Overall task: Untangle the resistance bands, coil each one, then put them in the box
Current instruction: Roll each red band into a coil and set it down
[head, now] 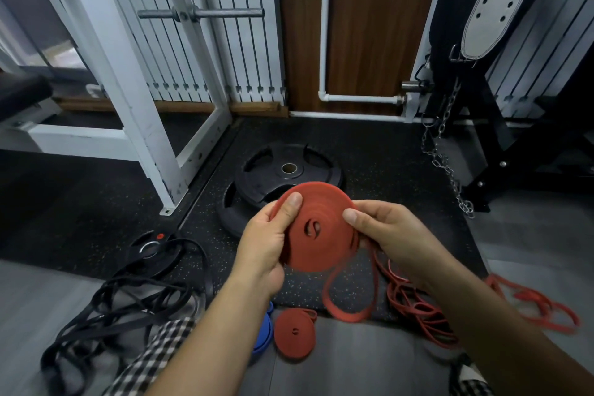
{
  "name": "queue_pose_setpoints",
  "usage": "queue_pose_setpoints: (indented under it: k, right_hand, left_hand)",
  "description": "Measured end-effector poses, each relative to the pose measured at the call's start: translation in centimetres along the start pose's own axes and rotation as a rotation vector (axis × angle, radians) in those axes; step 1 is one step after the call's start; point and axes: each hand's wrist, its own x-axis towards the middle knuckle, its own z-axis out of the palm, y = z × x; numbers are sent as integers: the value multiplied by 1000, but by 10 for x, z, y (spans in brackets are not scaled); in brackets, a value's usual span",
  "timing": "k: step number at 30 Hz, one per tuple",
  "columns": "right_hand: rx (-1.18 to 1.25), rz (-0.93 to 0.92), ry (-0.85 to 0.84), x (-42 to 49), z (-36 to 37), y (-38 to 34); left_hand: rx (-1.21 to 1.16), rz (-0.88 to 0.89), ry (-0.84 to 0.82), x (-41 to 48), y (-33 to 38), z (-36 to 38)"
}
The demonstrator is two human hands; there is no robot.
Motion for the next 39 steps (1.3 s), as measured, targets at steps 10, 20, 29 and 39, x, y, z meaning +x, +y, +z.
queue_pose_setpoints:
  k: [10,20,29,39]
  right_hand:
    - [272,-24,195,4,25,21]
    - [89,46,3,3,-8,9]
    - [-69,26,-93,-2,-11,5]
    - [51,51,-42,4,-5,11]
  left_hand:
    - [-313,-52,130,-3,-15,16]
    - [247,162,-142,4,5,-1]
    - [262,8,-314,-1,0,-2]
    - [-16,52,37,4,-2,7]
